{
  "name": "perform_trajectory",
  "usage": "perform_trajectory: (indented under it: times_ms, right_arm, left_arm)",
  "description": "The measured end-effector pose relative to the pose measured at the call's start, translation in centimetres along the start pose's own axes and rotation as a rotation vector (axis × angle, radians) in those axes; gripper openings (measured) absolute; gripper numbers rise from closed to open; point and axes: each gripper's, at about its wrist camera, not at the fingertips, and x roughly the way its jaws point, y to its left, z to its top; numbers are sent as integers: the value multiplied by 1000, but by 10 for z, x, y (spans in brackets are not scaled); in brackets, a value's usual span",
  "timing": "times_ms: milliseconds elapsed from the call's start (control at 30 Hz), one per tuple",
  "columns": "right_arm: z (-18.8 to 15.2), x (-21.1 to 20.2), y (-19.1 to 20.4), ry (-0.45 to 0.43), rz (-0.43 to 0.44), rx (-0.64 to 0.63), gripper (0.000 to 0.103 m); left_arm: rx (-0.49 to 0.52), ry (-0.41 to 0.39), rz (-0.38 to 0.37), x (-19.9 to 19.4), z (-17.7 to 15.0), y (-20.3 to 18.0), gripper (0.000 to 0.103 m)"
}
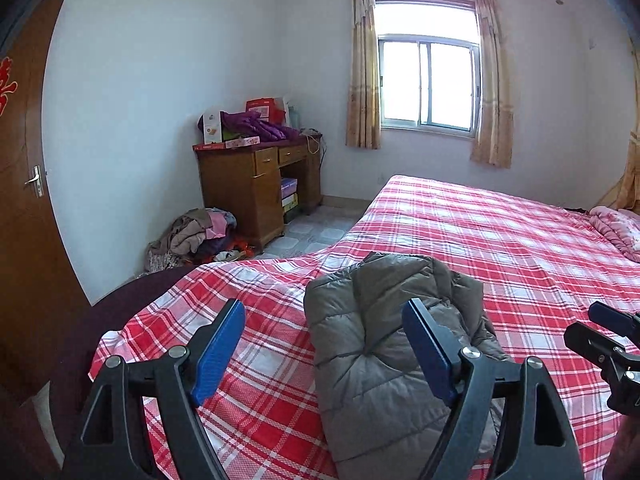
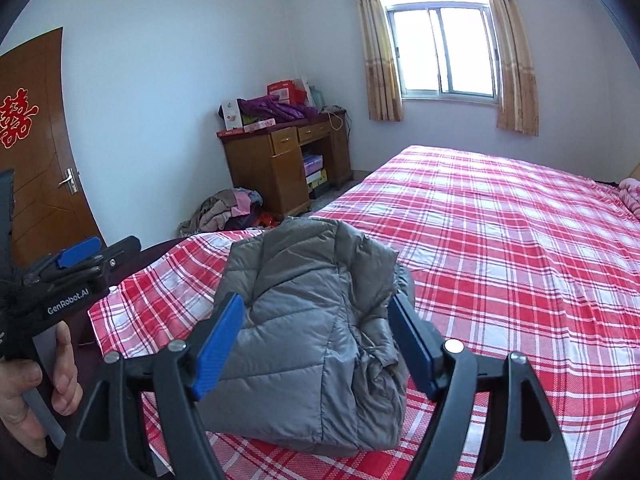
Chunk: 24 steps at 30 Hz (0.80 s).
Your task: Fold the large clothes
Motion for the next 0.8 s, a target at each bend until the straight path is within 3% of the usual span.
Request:
perform_trajectory:
  times_ms: [800]
  right_arm:
    - [-1, -5, 10, -9, 15, -18, 78]
  left_arm:
    - [-8, 1, 8, 2, 2, 3, 81]
